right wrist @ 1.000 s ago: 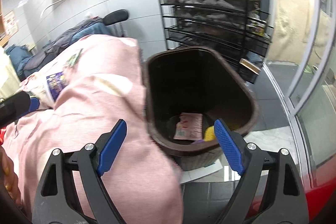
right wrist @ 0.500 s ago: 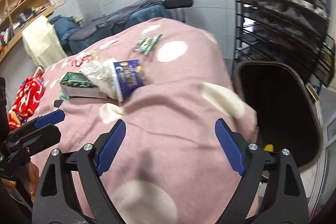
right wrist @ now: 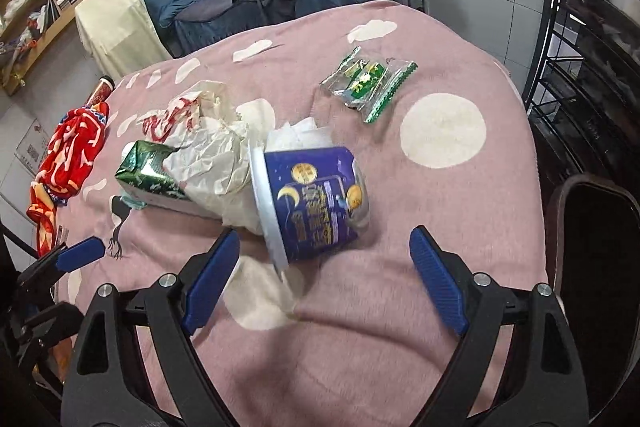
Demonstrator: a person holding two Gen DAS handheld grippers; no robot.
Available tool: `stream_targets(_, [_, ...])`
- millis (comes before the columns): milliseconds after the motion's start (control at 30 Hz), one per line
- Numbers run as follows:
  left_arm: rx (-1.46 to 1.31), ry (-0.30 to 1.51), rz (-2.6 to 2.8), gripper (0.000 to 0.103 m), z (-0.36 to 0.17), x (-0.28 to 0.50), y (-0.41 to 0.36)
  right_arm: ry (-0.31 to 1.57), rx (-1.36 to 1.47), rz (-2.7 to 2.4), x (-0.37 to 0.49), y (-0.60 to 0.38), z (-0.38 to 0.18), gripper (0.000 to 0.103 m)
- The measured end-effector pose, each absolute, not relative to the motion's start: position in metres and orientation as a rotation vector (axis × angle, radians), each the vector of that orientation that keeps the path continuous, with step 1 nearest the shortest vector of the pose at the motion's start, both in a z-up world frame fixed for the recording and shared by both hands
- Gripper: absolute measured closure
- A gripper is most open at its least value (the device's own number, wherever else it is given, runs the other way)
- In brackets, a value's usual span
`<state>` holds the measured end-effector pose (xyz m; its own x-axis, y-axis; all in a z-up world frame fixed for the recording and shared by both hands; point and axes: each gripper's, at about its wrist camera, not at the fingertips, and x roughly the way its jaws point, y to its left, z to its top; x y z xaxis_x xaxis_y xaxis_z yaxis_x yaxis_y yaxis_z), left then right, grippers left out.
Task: Collect trash
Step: 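Grasp the blue yogurt cup with the right tool, then carry the blue yogurt cup and white bag over the brown bin with both tools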
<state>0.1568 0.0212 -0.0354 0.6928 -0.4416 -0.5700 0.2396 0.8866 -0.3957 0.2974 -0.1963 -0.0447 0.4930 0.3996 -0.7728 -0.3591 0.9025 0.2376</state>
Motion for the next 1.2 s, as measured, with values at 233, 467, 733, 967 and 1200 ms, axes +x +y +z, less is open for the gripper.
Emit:
stream_targets(233, [-0.302, 0.731, -0.396, 0.023, -0.040, 0.168, 0.022, 1.036, 0.035, 0.494, 0.338, -0.183, -0.062, 0.018])
stream_targets(467, [-0.281, 0.738, -0.408, 0.024, -0.043, 0.175, 0.019, 1.070, 0.017, 0.487, 0.342, -0.179, -0.073, 0.055])
stream_targets(733, [-0.283, 0.744, -0.403, 0.032, -0.043, 0.185, 0.016, 0.965, 0.019, 0.364, 0.319, -0.203, -0.049, 0.070])
stream_targets(967, [-0.211, 0.757, -0.392, 0.042, -0.039, 0.211, -0.006, 0.887, 0.066, 0.308, 0.291, -0.230, -0.029, 0.070])
stream_targets(1200, [-0.159, 0.806, -0.364, 0.059, -0.047, 0.245, -0.027, 0.847, 0.110, 0.309, 0.265, -0.242, -0.017, 0.070])
